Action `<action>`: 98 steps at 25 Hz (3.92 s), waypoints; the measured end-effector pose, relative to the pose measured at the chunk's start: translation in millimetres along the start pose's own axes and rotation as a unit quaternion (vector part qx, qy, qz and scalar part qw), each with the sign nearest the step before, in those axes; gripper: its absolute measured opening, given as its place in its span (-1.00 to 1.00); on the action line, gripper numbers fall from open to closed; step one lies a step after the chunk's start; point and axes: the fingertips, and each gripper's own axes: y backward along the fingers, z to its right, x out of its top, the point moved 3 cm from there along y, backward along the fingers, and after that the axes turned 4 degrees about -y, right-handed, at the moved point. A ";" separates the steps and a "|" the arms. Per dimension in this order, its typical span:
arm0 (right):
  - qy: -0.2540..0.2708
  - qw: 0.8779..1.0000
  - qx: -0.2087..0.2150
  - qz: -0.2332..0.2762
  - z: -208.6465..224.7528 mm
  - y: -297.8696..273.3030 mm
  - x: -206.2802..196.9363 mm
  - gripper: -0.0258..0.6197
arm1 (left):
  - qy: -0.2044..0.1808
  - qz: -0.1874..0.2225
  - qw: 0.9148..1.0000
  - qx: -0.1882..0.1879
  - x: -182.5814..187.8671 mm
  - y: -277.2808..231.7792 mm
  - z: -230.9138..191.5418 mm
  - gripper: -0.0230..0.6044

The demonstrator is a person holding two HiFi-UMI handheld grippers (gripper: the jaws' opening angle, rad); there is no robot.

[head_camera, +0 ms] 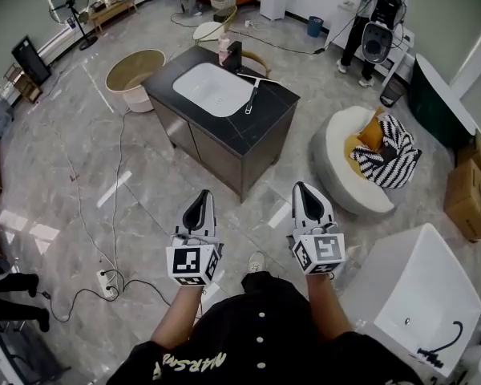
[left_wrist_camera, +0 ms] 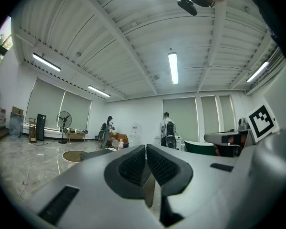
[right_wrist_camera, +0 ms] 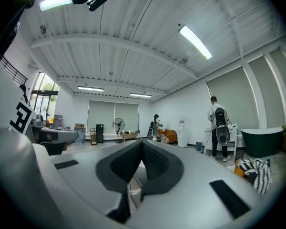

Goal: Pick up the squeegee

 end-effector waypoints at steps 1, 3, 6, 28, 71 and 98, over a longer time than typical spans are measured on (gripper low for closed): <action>-0.001 1.000 0.002 0.000 5.9 -9.2 1.7 -0.93 | 0.001 0.001 1.000 0.003 2.1 -10.1 -1.3 -0.87; -0.003 1.000 0.008 0.004 17.7 -27.9 6.4 -0.93 | 0.001 0.003 1.000 0.008 6.3 -29.9 -3.7 -0.87; -0.005 1.000 0.015 0.009 32.9 -54.1 11.9 -0.93 | -0.001 0.004 1.000 0.017 11.3 -57.5 -6.6 -0.87; -0.016 1.000 0.020 -0.010 98.5 -177.9 -1.7 -0.93 | 0.008 -0.010 0.999 0.033 -5.8 -182.7 -34.6 -0.87; -0.004 0.997 -0.041 -0.063 132.2 -523.7 -19.2 -0.93 | 0.021 -0.010 0.999 -0.041 -3.9 -494.8 -225.6 -0.87; -0.086 0.931 -0.094 -0.341 187.5 -603.9 -274.9 -0.46 | 0.022 -0.117 0.989 -0.091 -113.1 -534.6 -185.6 -0.87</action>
